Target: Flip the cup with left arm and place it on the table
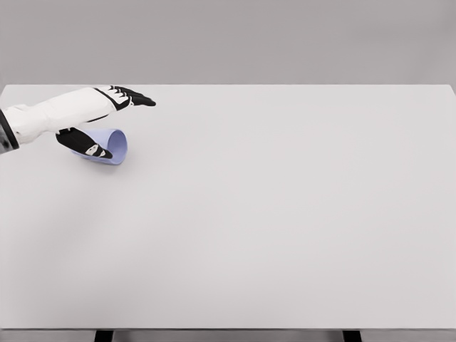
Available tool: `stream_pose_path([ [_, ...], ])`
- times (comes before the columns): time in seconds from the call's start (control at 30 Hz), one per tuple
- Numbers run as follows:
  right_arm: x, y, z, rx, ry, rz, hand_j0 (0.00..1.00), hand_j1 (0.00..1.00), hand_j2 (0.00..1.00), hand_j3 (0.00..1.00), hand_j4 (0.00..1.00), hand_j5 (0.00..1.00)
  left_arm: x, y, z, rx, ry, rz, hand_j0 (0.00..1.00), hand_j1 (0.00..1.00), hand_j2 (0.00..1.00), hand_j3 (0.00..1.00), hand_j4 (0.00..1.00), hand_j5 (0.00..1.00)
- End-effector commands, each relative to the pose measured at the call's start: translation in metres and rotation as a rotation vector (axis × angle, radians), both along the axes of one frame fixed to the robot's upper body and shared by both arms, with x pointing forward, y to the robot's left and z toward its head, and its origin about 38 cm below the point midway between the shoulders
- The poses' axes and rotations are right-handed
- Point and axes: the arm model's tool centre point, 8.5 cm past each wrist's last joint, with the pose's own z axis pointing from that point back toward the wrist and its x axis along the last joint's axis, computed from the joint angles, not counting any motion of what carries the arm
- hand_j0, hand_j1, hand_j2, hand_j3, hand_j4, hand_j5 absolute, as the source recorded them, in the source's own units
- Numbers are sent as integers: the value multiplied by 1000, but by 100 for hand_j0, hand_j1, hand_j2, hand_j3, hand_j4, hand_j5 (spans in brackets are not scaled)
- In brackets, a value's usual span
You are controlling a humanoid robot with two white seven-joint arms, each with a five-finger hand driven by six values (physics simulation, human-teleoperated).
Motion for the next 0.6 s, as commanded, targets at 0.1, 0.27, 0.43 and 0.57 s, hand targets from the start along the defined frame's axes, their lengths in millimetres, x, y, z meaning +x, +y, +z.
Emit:
stream_pose_path([
  [0.1, -4, 0, 0, 4, 9, -7, 100, 100, 100, 100, 100, 100, 12, 27, -11, -1, 45, 86, 100, 100, 100, 100, 100, 100],
  [0.27, -5, 0, 0, 4, 12, -4, 100, 100, 100, 100, 100, 100, 28, 62, -29, -20, 93, 177, 100, 100, 100, 100, 100, 100],
  [0.43, -5, 0, 0, 4, 10, -4, 100, 100, 100, 100, 100, 100, 35, 77, -27, -69, 155, 277, 100, 100, 100, 100, 100, 100],
  [0.57, -5, 0, 0, 4, 12, -4, 100, 100, 100, 100, 100, 100, 30, 50, -29, -90, 263, 205, 100, 100, 100, 100, 100, 100],
])
